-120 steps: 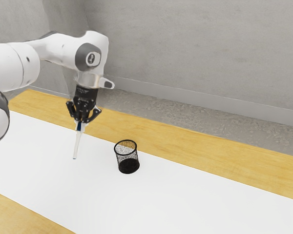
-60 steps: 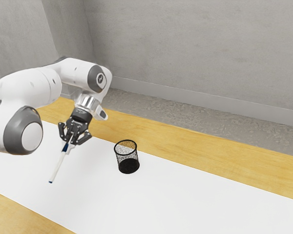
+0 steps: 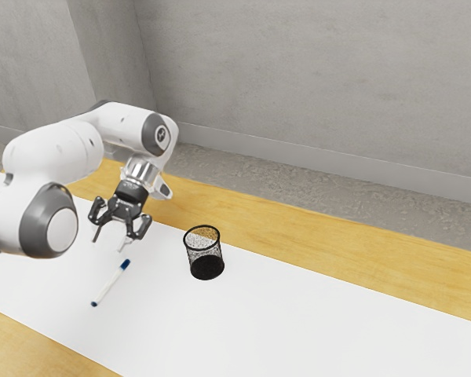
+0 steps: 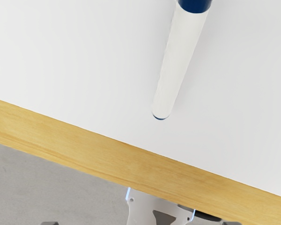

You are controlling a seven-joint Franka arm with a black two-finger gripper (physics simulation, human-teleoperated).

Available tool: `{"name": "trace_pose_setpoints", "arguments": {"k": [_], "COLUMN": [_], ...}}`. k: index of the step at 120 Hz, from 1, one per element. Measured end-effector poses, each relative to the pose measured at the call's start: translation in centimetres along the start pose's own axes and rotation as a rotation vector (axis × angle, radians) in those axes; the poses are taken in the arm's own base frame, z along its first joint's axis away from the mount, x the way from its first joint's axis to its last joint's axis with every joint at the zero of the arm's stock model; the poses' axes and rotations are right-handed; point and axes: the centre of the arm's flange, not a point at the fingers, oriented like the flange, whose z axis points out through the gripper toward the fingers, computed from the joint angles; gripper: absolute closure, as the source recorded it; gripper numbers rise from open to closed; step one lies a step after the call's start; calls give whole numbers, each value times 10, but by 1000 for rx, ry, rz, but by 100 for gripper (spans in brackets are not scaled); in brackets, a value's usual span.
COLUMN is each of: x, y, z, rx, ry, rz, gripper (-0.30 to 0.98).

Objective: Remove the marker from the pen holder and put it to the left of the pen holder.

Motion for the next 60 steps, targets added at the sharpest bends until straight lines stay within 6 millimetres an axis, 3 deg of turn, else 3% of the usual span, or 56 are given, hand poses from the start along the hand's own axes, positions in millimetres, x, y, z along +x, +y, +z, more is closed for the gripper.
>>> {"name": "trace_pose_setpoints", "arguments": {"k": [8,12,24,37,41,49,60], "x": [-8,-27,-109,-227,-255,-277,-306], "y": [-3,-5,-7,-6,-5,-1,-15], "z": [-9,-23,-53,-81,-89,-99,-88], "rx": [-14,-31,-65,-78,-82,-85,-108], "ry": [42,101,302,613,696,802,903], "rz": [12,25,88,148,162,184,174], "gripper": [19,16,10,6,5,4,2]}}
